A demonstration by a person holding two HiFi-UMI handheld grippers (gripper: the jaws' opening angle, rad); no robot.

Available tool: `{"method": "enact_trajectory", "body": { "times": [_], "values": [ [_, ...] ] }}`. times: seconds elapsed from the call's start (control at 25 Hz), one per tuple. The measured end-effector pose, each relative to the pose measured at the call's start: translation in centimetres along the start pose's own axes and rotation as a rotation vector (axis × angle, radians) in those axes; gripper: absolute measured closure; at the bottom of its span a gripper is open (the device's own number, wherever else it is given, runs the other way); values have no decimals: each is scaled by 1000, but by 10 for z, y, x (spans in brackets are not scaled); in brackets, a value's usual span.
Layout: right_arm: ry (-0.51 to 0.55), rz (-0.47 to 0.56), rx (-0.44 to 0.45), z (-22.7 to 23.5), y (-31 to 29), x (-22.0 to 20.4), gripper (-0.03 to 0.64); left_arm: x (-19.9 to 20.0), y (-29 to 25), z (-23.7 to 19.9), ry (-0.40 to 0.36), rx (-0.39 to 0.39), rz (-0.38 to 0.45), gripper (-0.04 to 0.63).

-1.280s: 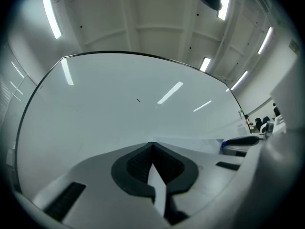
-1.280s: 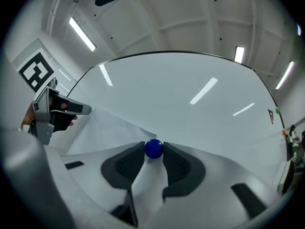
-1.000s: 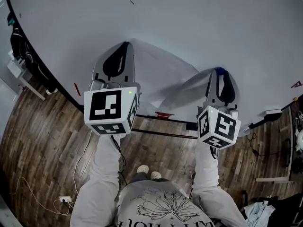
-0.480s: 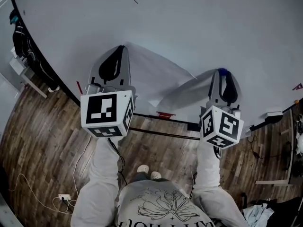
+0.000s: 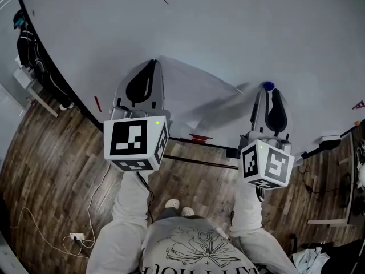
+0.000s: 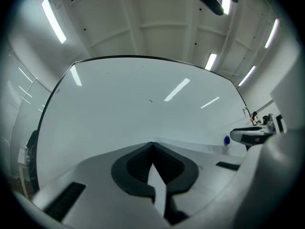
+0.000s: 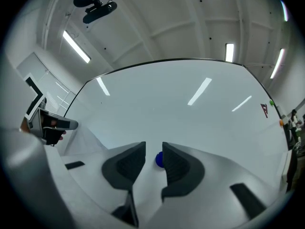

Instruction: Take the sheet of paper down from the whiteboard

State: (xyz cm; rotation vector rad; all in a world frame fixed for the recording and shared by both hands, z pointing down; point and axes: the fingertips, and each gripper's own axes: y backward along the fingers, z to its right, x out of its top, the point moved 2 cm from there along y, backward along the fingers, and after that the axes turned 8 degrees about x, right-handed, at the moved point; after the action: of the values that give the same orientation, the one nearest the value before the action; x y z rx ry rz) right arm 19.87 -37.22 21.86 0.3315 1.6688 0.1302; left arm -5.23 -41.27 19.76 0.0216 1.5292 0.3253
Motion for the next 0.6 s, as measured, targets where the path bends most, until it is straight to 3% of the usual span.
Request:
{"method": "enact_trajectory", "body": {
  "times": [0.6],
  "values": [
    [-41, -33, 7, -9, 11, -4, 569, -16, 21, 11, 26, -7, -38, 591]
  ]
}}
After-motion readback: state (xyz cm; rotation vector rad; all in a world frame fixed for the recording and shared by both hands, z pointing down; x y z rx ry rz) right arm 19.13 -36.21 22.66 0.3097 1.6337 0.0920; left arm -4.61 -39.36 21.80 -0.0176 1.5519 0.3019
